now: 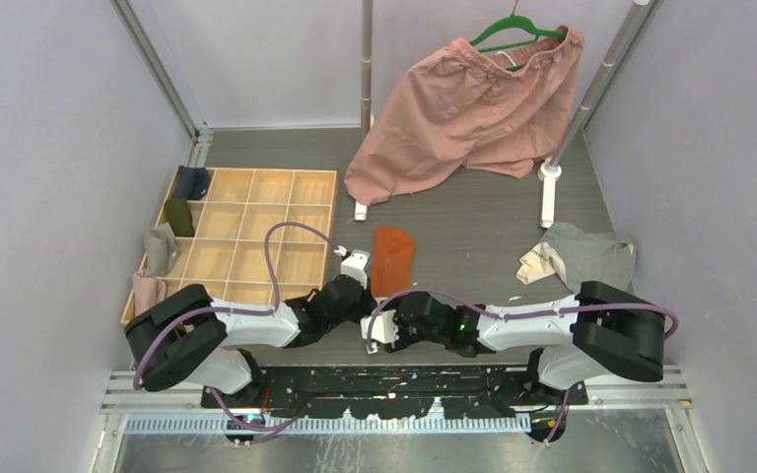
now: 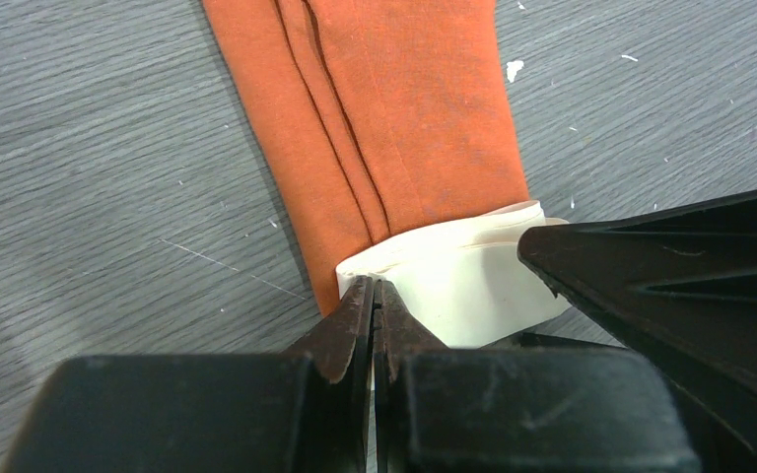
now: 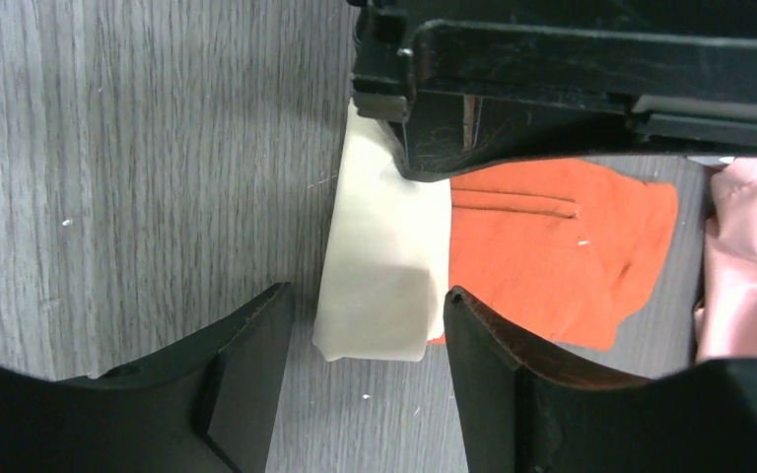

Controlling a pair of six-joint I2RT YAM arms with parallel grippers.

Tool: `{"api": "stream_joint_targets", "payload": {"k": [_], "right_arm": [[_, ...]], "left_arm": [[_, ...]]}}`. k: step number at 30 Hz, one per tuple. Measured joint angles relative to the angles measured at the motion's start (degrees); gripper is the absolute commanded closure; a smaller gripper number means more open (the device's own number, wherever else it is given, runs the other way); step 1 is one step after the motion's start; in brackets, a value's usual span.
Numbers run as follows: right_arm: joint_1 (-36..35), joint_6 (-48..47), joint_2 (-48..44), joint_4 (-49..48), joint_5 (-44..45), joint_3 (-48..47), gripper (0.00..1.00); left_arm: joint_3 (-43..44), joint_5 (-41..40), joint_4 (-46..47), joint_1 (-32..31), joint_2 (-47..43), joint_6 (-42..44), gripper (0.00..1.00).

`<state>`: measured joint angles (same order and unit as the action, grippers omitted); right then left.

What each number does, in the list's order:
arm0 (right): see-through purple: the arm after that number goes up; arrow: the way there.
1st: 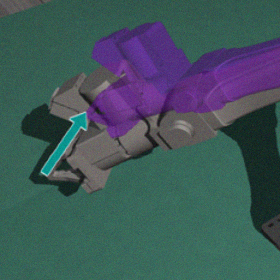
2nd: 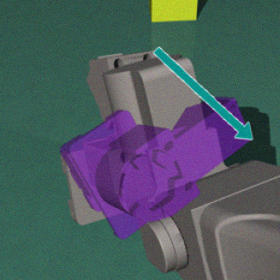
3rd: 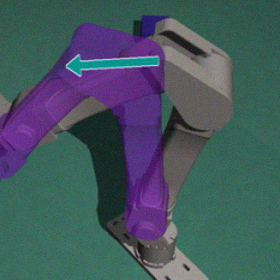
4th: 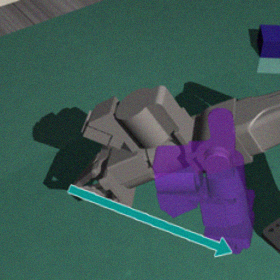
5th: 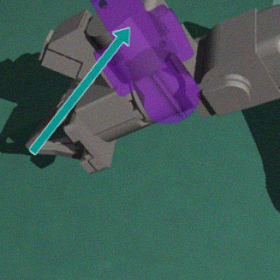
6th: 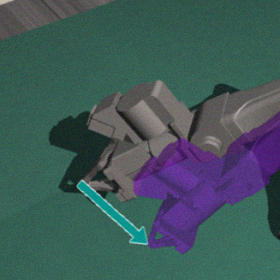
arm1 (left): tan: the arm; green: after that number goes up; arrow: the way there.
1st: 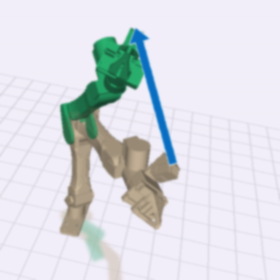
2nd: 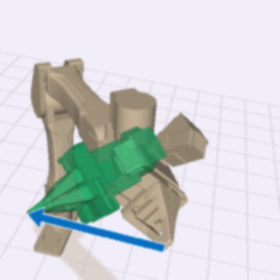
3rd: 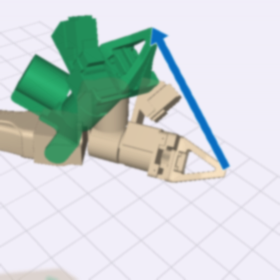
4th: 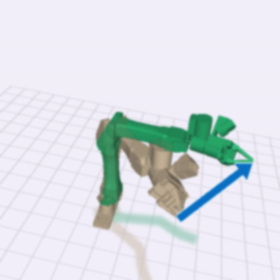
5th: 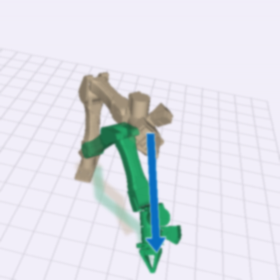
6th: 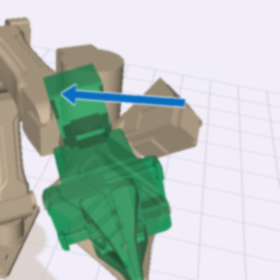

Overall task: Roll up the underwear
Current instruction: Roll the underwear to the center of the board.

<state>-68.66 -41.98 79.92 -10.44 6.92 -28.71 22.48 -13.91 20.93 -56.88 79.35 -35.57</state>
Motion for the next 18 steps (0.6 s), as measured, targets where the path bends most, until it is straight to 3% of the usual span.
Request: {"api": "stream_joint_targets", "payload": {"k": [10, 18], "right_arm": [[-2.45, -4.04, 3.67, -5.57, 5.2, 0.17, 0.43], [-3.76, -4.83, 6.08, -8.87, 9.44, 0.92, 0.64]], "left_arm": [[0.0, -0.04, 0.0, 0.0, 0.0, -0.02, 0.99], [0.0, -0.02, 0.0, 0.0, 0.0, -0.02, 0.99]]}}
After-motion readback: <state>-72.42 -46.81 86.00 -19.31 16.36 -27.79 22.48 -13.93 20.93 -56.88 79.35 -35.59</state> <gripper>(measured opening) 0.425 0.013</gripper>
